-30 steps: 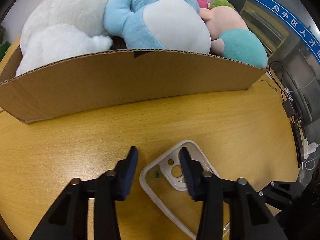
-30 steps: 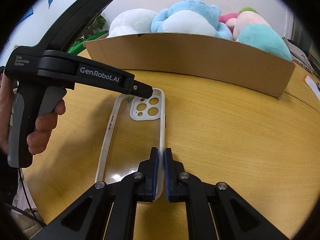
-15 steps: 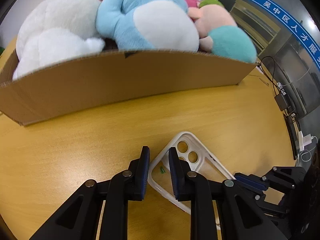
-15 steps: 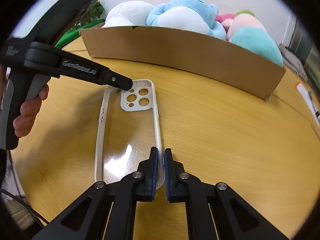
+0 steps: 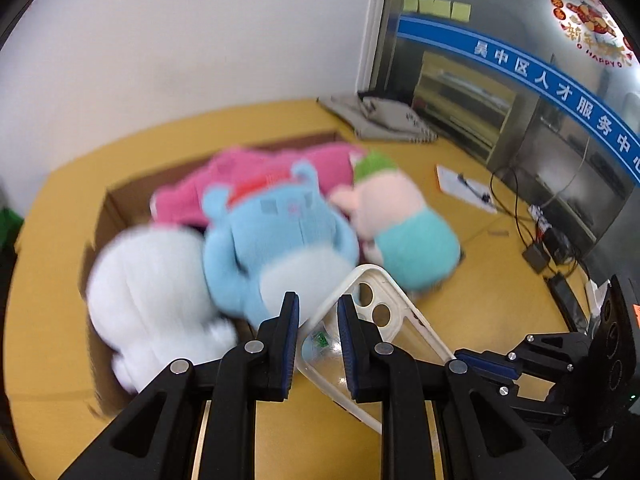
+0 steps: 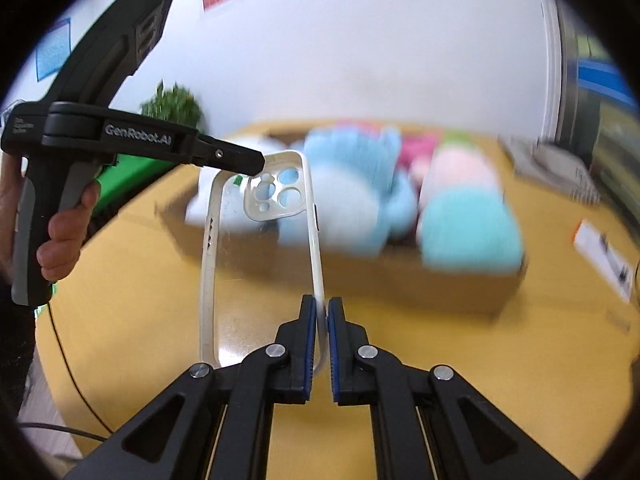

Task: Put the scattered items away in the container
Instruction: 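Lift the phone case with both tools and carry it over the box, then lower the phone case onto the plush toys and open both tools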

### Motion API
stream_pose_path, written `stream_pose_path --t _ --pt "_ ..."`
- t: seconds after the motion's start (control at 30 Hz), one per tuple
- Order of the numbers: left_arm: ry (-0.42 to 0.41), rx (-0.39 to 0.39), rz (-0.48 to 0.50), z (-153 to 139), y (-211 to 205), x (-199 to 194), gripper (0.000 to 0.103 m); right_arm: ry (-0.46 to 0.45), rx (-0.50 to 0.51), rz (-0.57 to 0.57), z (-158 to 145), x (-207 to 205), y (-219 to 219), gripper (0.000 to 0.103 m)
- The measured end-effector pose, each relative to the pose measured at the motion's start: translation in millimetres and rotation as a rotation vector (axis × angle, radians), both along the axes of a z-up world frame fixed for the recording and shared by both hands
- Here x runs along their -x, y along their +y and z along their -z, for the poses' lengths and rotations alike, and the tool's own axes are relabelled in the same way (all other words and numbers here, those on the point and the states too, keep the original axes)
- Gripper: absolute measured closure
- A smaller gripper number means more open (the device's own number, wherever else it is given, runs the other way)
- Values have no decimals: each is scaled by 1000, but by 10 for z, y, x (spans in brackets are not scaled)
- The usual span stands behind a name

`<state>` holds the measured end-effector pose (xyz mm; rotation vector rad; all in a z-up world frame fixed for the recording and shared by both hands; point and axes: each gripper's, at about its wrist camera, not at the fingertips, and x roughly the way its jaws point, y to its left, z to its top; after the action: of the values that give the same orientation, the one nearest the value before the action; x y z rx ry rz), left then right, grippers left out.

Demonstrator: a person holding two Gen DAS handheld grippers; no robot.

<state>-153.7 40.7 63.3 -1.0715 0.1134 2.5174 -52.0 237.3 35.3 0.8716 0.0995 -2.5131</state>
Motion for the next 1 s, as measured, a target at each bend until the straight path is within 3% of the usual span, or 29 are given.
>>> stream_pose_path --t 0.17,0.37,0.5,0.7,0.93,1.0 --pt "112 -12 2 -547 -75 565 83 131 -1 18 -503 501 -113 98" --pt "116 6 -14 -627 -69 1361 83 158 16 58 -703 1326 -141 98" --pt "50 -20 -34 -427 -94 1864 83 120 9 72 -634 1750 -145 97" --pt "-43 -68 -52 -34 -150 2292 83 53 -38 79 -339 2182 -202 97" --pt "-150 -37 -93 426 -143 2520 86 -42 -77 76 -24 2454 -224 98" --pt "-160 -30 -119 493 -188 2505 78 -64 -97 71 68 2481 -246 99"
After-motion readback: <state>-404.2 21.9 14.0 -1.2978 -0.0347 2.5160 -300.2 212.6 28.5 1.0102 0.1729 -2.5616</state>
